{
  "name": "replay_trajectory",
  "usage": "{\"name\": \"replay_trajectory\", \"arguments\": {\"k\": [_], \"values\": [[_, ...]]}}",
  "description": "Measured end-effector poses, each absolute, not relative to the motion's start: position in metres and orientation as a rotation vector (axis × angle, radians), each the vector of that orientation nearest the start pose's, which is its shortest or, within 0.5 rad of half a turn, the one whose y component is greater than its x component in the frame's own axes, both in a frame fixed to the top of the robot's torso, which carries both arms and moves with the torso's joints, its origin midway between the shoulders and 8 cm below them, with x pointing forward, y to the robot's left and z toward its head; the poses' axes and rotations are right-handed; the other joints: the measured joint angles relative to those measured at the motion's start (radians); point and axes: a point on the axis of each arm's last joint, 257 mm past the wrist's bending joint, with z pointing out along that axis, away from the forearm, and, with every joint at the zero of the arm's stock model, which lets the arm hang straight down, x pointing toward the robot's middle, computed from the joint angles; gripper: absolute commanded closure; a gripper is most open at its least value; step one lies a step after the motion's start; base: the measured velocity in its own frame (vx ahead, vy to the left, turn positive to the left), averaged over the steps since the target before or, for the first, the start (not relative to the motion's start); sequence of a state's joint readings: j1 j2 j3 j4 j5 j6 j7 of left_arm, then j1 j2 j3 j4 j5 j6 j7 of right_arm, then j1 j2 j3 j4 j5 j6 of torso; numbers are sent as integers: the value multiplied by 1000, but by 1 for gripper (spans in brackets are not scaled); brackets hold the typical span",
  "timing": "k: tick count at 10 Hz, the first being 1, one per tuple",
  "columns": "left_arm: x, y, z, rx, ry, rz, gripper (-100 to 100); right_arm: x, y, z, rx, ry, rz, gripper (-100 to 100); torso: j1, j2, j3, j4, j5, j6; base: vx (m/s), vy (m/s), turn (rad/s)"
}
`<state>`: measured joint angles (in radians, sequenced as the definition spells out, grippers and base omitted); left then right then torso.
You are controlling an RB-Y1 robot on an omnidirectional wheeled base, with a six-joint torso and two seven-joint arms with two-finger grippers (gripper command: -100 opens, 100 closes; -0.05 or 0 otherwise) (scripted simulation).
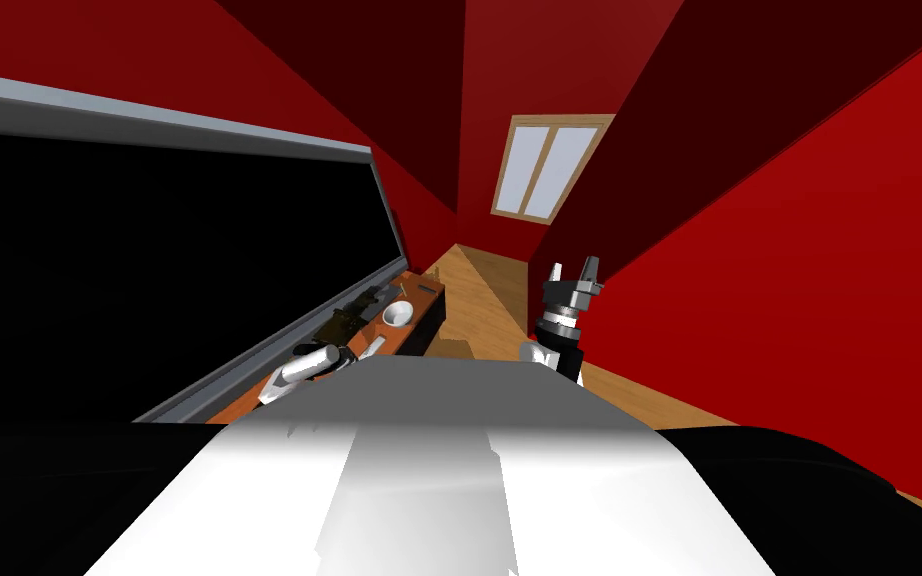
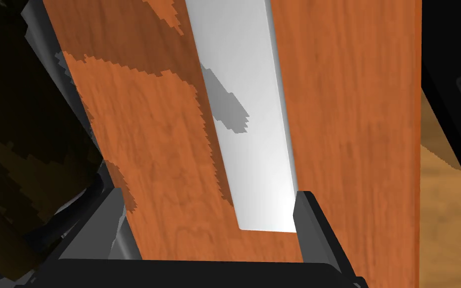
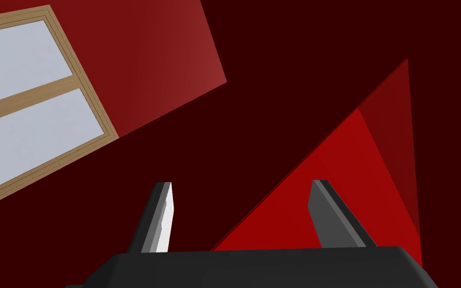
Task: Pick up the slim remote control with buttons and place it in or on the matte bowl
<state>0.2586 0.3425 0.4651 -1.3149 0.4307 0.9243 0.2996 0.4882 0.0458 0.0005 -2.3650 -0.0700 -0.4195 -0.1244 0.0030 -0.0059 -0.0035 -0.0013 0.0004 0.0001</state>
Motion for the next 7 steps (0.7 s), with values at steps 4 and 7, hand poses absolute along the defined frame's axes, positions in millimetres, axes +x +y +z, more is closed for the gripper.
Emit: {"name": "replay_trajectory", "arguments": {"k": [4,7], "values": [[170,514,-541,-2866,823,-161,-100,338,-289,51,761,481,1472,0,0,0,0,0,0,0,88,37,-88],[142,495,-557,-2994,756,-60,-100,338,-289,51,761,481,1472,0,0,1,0,0,0,0,76,46,-69]]}}
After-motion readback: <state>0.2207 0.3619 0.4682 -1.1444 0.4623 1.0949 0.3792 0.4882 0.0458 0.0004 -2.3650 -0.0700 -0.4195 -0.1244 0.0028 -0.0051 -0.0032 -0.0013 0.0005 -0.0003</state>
